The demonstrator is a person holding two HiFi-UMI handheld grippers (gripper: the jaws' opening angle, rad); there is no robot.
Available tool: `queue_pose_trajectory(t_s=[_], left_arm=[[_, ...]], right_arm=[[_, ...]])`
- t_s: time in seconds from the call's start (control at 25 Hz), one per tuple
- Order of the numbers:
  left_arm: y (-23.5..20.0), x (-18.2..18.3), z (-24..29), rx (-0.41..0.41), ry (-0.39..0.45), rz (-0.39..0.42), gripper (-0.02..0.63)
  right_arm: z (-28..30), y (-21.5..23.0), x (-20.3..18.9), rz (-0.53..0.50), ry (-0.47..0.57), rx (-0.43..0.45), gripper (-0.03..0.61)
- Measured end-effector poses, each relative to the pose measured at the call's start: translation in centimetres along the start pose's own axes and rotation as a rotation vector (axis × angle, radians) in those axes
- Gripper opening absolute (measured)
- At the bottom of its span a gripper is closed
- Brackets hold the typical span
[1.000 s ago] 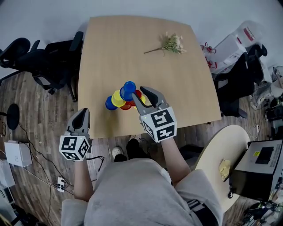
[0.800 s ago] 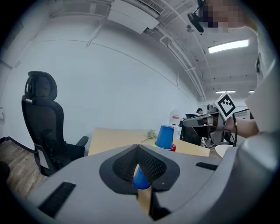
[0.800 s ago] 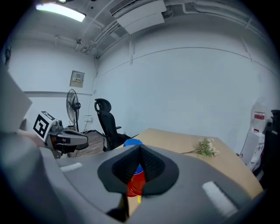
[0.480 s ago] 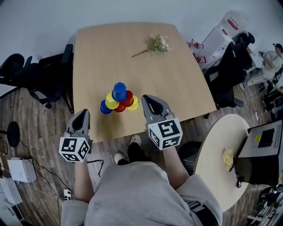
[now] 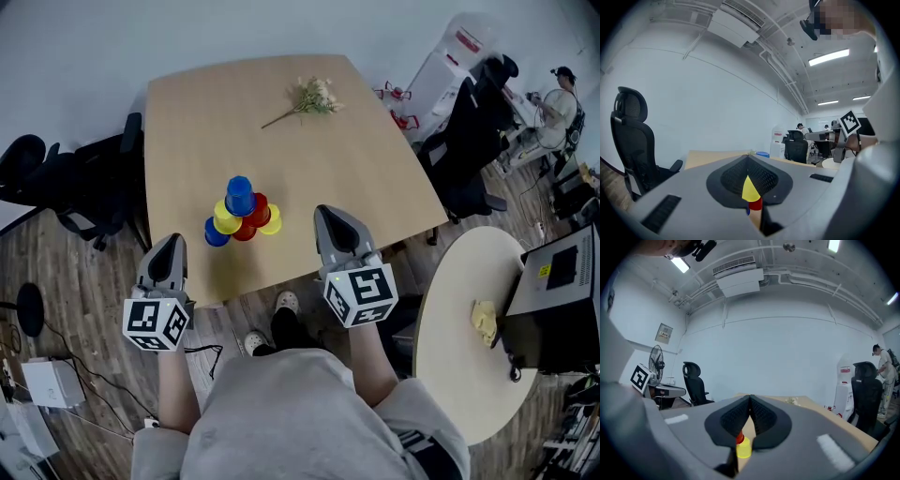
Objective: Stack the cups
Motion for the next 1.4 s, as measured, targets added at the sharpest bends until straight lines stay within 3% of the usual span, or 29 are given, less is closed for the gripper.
queue_pose_trajectory(t_s=[0.68,1.4], left_arm=[[1.2,3.4,-2.5,0.029,0.107,0.007,0.008],[1.5,3.4,-3.5,0.039,0.111,-0.012,0.008]], right_arm=[[-4.5,-0.5,0.9,0.020,0.082,-0.029,0.012],[-4.7,-1.4,0.7,0.007,0.071,0.000,0.012]])
Point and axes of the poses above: the fingertips, and each gripper's own axes: z forward along the fingers, y to its right, x out of its top, the point moved 6 cm from there along -z, backward along the fingers, and after that the axes turned 14 degrees about z, right-handed, at the moved point
